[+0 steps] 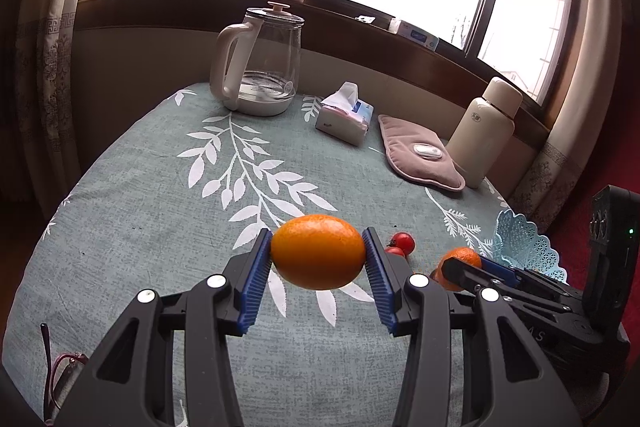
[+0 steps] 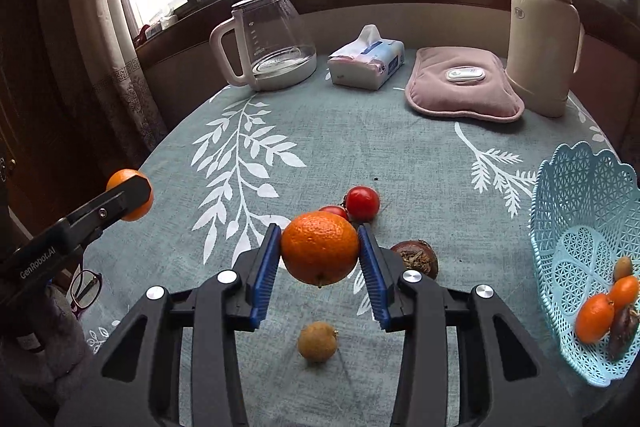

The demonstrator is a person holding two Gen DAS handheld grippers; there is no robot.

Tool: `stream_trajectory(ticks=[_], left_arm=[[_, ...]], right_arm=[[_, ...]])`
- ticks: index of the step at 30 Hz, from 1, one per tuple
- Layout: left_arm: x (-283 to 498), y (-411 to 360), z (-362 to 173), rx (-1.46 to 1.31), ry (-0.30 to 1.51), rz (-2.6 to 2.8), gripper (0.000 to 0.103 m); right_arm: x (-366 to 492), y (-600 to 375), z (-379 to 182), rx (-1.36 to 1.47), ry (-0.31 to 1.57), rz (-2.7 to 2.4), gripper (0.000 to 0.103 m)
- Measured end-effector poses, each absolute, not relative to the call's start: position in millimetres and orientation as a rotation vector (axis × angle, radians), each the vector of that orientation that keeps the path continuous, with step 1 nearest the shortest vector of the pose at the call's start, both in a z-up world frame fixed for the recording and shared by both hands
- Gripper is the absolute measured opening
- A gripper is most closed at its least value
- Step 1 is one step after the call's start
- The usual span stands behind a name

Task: Organize fruits
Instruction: 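Carry the mandarin into the basket and open the right tool while the left tool holds the orange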

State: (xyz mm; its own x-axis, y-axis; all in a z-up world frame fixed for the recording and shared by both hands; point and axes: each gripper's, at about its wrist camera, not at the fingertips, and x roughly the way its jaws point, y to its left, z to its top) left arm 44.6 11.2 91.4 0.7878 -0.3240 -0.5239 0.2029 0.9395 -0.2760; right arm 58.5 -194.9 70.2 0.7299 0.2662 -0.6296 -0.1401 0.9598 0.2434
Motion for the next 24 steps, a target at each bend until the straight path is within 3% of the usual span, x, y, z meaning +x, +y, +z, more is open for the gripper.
stream_trajectory(ticks=[24], left_arm=[[39.3, -4.8, 88.3, -0.178, 0.609, -0.319, 0.046]], right_arm=[[0.4, -339.0, 82.7, 0.395, 0.640, -0.065, 0.041]])
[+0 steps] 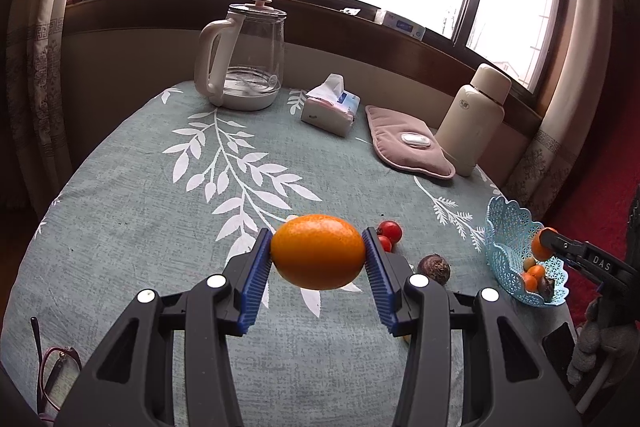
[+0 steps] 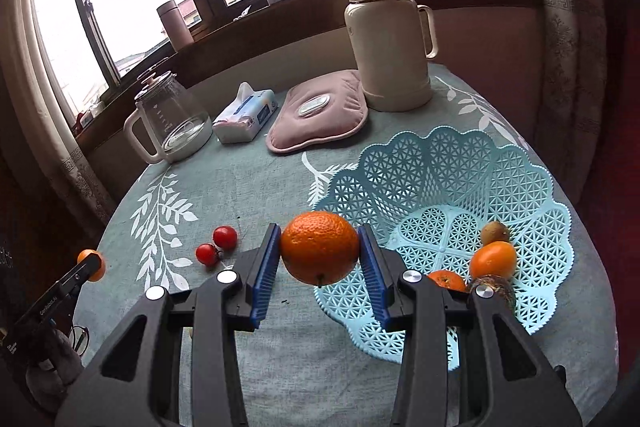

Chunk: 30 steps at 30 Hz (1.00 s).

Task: Organize fruits
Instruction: 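Carry the mandarin into the basket and open the right tool while the left tool holds the orange, then carry the large orange over the basket and open the left tool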

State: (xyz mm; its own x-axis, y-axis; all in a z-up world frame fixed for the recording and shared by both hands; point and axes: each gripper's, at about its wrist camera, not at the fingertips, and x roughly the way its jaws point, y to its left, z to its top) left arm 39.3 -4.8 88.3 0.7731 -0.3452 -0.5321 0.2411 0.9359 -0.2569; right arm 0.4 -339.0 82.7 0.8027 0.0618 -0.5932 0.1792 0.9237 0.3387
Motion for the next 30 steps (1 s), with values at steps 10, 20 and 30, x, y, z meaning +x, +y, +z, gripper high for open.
stream_trajectory(ticks=[10, 20, 30], left_arm=[[35.8, -12.5, 86.5, -0.159, 0.616, -0.330, 0.046], [33.0, -18.7, 82.9, -0.143, 0.628, -0.336, 0.046], [30.4, -31.6, 80.0, -0.116, 0.645, -0.355, 0.046]], right_arm=[[-34.0, -381.4, 66.8, 0.470, 0.642, -0.153, 0.041], [-43.4, -386.1, 53.4, 0.487, 0.666, -0.156, 0.041], [-49.5, -395.8, 58.3, 0.526, 0.630, -0.152, 0.042]])
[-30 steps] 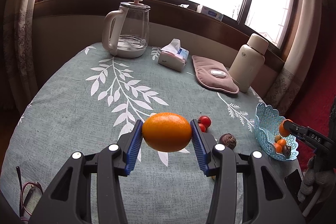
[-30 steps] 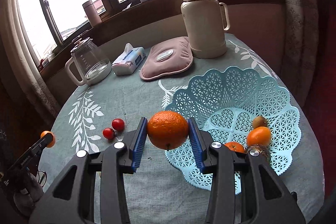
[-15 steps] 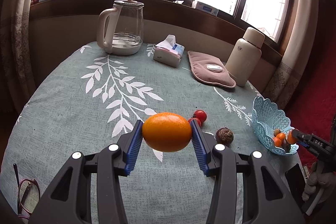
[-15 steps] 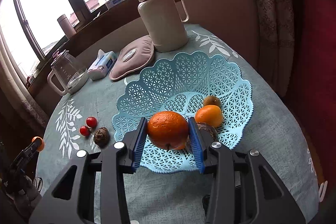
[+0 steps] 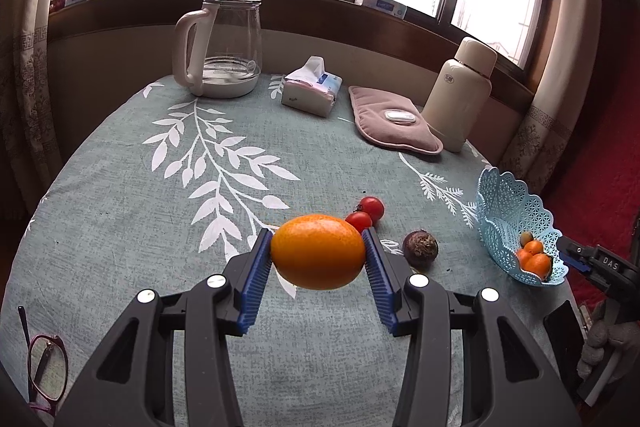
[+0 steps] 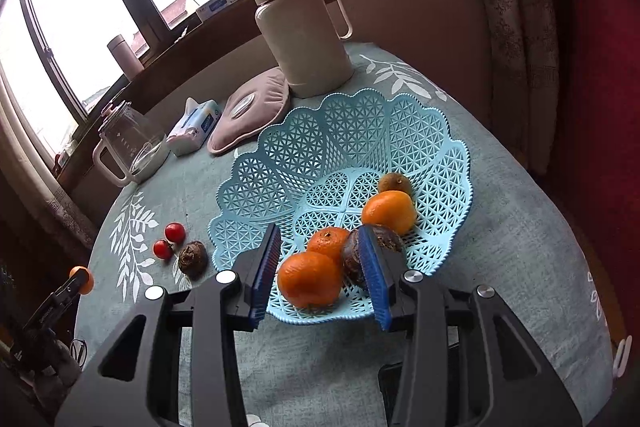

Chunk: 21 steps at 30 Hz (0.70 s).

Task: Organize fruits
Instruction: 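Carry the large orange over the basket and open the left tool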

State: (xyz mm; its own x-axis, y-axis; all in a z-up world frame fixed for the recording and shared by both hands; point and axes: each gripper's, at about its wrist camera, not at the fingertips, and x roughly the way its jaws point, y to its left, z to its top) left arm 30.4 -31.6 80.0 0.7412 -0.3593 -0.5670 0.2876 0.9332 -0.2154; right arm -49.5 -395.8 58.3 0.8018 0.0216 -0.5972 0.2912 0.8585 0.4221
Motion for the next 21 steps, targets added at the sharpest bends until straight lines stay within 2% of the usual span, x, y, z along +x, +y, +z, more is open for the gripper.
stream_trajectory(ticks=[11, 12, 14, 21], left_arm=[[18.7, -69.9, 88.1, -0.040, 0.636, -0.418, 0.046], [17.6, -75.4, 89.0, -0.032, 0.637, -0.430, 0.046], [15.3, -87.1, 91.1, -0.014, 0.635, -0.451, 0.046], [10.2, -136.3, 93.0, 0.042, 0.640, -0.552, 0.046]], right_arm=[[-59.8, -410.7, 69.8, 0.559, 0.557, -0.193, 0.042], [-60.7, -412.7, 70.0, 0.566, 0.552, -0.199, 0.043], [-62.6, -416.9, 69.8, 0.578, 0.538, -0.218, 0.051], [-63.6, -428.5, 65.7, 0.601, 0.531, -0.256, 0.053]])
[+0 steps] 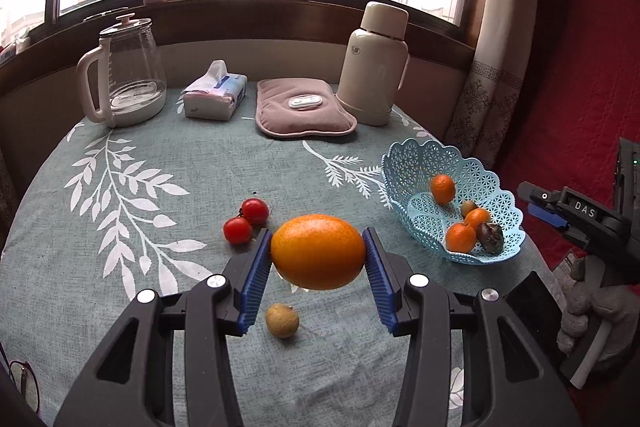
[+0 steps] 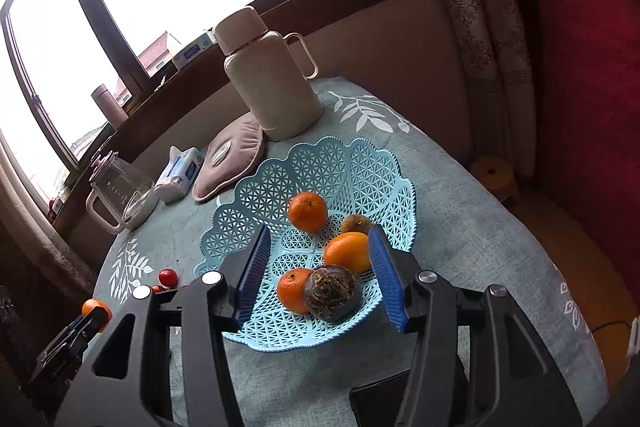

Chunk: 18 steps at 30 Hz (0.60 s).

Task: Organize fruits
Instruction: 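Carry the large orange over the basket and open the left tool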

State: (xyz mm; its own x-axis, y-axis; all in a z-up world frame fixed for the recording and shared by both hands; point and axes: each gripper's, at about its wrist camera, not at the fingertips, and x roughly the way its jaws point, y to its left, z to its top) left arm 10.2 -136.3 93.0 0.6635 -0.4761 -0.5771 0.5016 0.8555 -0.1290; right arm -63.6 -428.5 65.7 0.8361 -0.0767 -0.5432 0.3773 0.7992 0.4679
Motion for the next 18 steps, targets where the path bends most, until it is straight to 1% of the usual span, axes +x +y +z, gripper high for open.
stream_trajectory(ticks=[4, 5, 7, 18], left_arm=[[10.4, -163.3, 89.2, 0.065, 0.658, -0.601, 0.046], [10.6, -169.3, 88.2, 0.070, 0.661, -0.612, 0.046], [11.9, -181.3, 86.7, 0.078, 0.668, -0.629, 0.046], [18.2, -241.2, 79.4, 0.121, 0.685, -0.708, 0.046]], right_arm=[[-65.8, -431.7, 66.2, 0.591, 0.518, -0.284, 0.054], [-66.0, -432.6, 66.3, 0.593, 0.513, -0.290, 0.058], [-66.6, -435.1, 66.5, 0.600, 0.507, -0.300, 0.061], [-69.4, -441.1, 71.2, 0.628, 0.486, -0.286, 0.062]])
